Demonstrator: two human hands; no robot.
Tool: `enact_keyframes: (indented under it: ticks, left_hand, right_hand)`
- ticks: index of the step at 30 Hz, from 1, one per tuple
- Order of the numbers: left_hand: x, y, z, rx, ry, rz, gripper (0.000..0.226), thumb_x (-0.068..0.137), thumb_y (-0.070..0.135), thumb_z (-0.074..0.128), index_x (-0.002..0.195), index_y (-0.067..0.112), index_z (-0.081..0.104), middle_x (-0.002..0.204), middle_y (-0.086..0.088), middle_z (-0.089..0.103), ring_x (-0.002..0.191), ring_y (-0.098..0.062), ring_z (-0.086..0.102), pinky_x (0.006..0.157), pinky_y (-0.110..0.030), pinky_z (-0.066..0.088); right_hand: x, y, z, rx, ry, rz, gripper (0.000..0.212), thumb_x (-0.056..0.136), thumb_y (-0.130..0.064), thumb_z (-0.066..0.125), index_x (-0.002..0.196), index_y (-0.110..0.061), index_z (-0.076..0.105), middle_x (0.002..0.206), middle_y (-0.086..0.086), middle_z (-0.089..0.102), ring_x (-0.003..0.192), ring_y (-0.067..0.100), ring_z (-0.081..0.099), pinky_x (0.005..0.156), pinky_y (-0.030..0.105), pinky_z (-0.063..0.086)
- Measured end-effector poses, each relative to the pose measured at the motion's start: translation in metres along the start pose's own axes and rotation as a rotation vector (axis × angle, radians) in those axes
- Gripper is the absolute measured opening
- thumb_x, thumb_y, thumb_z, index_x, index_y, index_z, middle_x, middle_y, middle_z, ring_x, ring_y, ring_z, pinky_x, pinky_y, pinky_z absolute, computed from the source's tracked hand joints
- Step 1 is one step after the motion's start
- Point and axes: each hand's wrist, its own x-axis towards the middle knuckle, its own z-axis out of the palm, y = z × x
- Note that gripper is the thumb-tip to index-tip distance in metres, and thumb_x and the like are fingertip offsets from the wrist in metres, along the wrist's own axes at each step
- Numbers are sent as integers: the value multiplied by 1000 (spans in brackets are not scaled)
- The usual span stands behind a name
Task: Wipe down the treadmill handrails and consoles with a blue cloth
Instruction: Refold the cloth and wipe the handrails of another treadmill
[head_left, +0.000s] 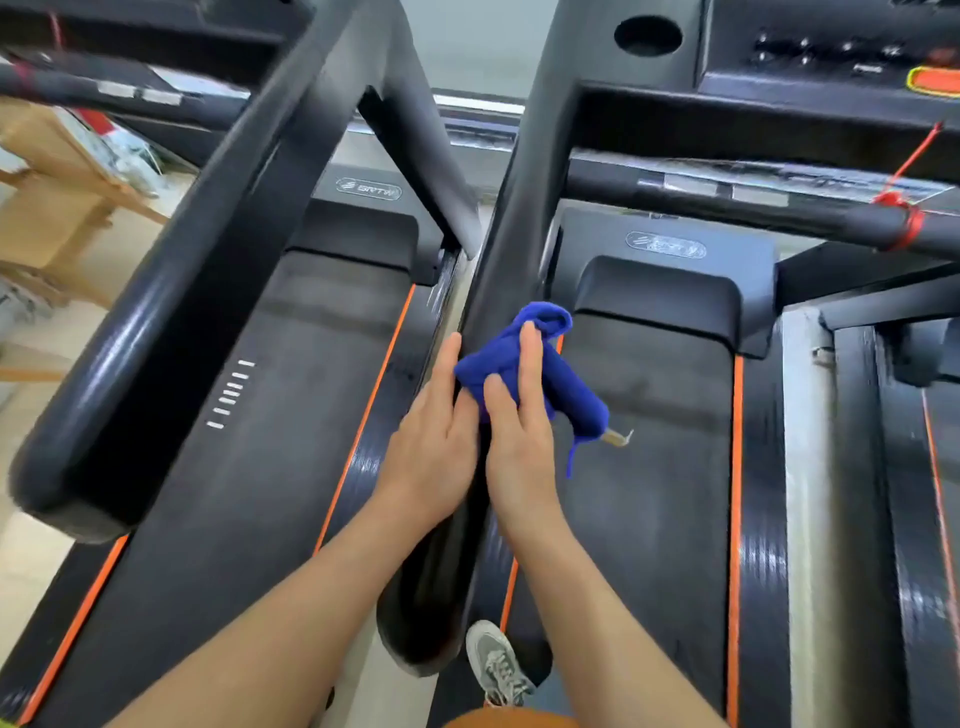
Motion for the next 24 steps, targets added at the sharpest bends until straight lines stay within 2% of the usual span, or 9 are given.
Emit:
enact_keyframes:
  ticks: [2,5,10,12,15,18,21,22,24]
  left_hand:
    - [-2,1,0,22,7,18,52,103,34,29,150,46,11,154,19,29,138,-8,32,110,-30,25]
    - [-2,-1,1,23,19,43,52,102,37,29,149,48,10,152,16,34,136,-10,35,113,-35,27]
    - [-1,-2,2,53,31,41,52,101,37,28,149,48,10,143,1,48,128,-19,45,109,-43,33]
    - [0,-2,1,81,36,21,52,101,39,27,148,49,9,141,3,50,126,-21,47,107,-44,35]
    - [-2,1,2,89,44,16,51,101,38,27,149,48,11,141,4,50,125,-23,47,103,-41,36]
    - [-3,1,3,119,94,49,51,102,36,28,151,40,16,141,4,52,124,-24,48,96,-37,36]
    - [-5,0,4,194,168,102,50,102,29,27,152,28,23,123,-5,62,113,-28,53,91,-37,39]
    - [-6,0,6,219,196,135,49,102,25,28,151,22,26,123,-7,62,114,-27,52,93,-35,38]
    - [-11,0,9,284,265,200,46,101,19,32,147,13,35,127,-9,58,118,-28,48,94,-33,35]
  right_hand:
    - [55,-7,0,-103,81,76,55,101,-21,43,146,-48,22,136,-31,39,124,-6,42,97,14,30]
    - [138,-23,-1,-156,130,120,55,99,-31,38,151,-38,23,132,-13,48,115,5,47,95,21,31]
    - [197,-7,-10,-43,132,252,64,72,-66,43,127,-37,57,122,-9,66,112,15,61,105,40,43]
    - [167,4,-15,-34,116,293,61,81,-66,40,126,-30,58,116,-4,69,108,20,65,98,45,50]
    - [94,20,-15,21,85,383,56,93,-61,31,134,-29,51,121,-5,66,111,16,64,97,39,51]
    - [35,29,-11,32,141,289,44,97,-51,32,139,-40,44,131,-18,55,119,-3,51,107,23,36]
    - [-19,24,-8,52,198,266,25,103,-33,38,121,-40,54,104,-19,56,84,-22,50,79,-1,35]
    - [-37,24,-9,41,186,274,31,104,-28,37,131,-37,49,103,-19,55,80,-21,50,75,-1,35]
    - [-76,24,-13,-10,64,297,44,105,-29,32,148,-37,27,115,-20,52,87,-16,49,82,4,32]
